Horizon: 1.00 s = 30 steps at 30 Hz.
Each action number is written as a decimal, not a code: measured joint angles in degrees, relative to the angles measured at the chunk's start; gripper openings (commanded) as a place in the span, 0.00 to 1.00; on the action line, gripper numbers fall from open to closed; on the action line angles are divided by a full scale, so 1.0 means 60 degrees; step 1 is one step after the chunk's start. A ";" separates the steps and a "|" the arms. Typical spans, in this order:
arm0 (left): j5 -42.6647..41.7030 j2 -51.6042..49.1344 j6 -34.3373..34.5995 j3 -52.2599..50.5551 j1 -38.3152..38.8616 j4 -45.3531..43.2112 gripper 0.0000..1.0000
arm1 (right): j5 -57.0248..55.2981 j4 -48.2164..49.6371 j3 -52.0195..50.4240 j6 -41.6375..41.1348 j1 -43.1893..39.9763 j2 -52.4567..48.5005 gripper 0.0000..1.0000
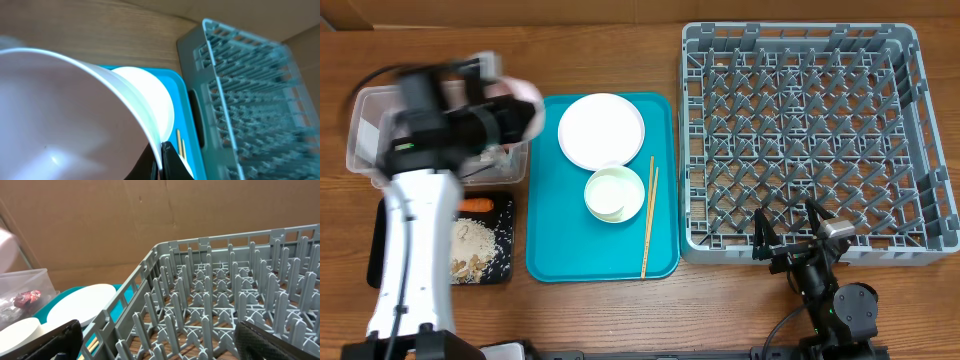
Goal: Sort waste into correct bins and load items into the dishwasher
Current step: 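Lift the emptied pink bowl and carry it right over the teal tray, then lower the pink bowl onto the teal tray and open the left gripper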
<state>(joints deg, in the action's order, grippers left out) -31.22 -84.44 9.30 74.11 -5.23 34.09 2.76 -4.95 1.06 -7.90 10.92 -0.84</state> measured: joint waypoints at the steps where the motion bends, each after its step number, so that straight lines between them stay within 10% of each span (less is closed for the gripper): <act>1: 0.0707 -0.0022 0.0149 0.0000 0.0623 -0.0240 0.08 | 0.0000 -0.0004 0.0000 0.0004 0.0000 0.0000 1.00; 11: 0.5672 -0.1683 0.0681 0.0033 0.4022 -0.1829 0.12 | 0.0000 0.0000 0.0000 0.0004 0.0000 0.0000 1.00; 19: 0.6145 -0.2692 0.0718 0.0033 0.4058 -0.2153 0.20 | 0.0000 -0.0004 0.0000 0.0004 -0.0004 0.0000 1.00; 22: 0.6138 -0.2696 0.0710 0.0033 0.4058 -0.2175 0.54 | 0.0004 -0.0007 0.0000 0.0007 0.0000 0.0000 1.00; 30: 0.5803 -0.2696 0.0758 0.0080 0.4058 -0.2018 0.49 | 0.0004 -0.0004 0.0000 0.0004 0.0000 0.0000 1.00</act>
<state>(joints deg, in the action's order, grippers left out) 3.60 -100.62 13.85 74.59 19.11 21.98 2.79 -4.97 1.06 -7.88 10.92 -0.84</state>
